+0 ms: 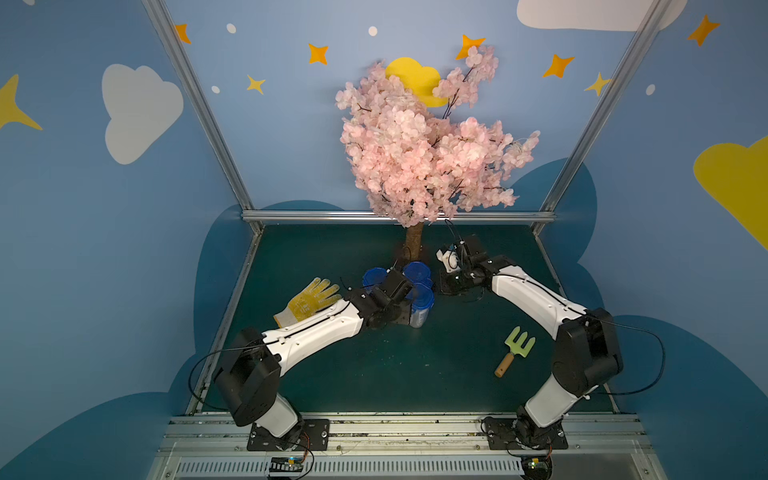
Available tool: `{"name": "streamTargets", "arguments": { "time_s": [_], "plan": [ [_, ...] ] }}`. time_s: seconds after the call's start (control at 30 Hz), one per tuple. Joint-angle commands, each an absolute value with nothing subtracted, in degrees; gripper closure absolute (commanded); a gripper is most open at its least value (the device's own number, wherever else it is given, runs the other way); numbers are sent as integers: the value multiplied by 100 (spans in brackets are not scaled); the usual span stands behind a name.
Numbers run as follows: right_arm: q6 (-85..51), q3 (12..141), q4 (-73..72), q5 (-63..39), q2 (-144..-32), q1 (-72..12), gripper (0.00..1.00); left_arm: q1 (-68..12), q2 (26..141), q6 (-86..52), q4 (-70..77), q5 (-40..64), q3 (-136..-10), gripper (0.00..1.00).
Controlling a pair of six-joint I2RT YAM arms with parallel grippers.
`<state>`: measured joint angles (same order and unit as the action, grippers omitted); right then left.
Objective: Take out toiletry kits
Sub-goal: Adjust the container at the center of the board, then unfasten the latch on the container.
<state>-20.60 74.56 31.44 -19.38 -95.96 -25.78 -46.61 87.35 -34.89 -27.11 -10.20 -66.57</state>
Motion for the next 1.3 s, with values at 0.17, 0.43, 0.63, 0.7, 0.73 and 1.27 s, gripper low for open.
{"name": "streamTargets", "arguments": {
  "time_s": [0.17,0.43,0.63,0.7,0.73,1.27],
  "plan": [
    [-2060,6790,2654,-2047,-8975,-2295,100,-4376,7981,-2727,-2755,-1480,-7360,98],
    [-2802,4794,567,-2957,-7665,-2158,100,-4258,8788,-2696,-1877,-278,-7507,98],
    [-3721,3624,-1223,-3797,-7144,-2074,88,-4250,9219,-2786,-1588,214,-7611,98],
    [-3983,3383,-1698,-3946,-7094,-2074,80,-4230,9320,-2853,-1480,308,-7562,98],
    [-4121,3281,-1913,-4002,-7093,-2074,76,-4206,9378,-2894,-1430,369,-7534,98],
    [-4699,2625,-3162,-4336,-7251,-2065,39,-4004,10167,-3325,-1283,873,-7227,98]
  ]
}}
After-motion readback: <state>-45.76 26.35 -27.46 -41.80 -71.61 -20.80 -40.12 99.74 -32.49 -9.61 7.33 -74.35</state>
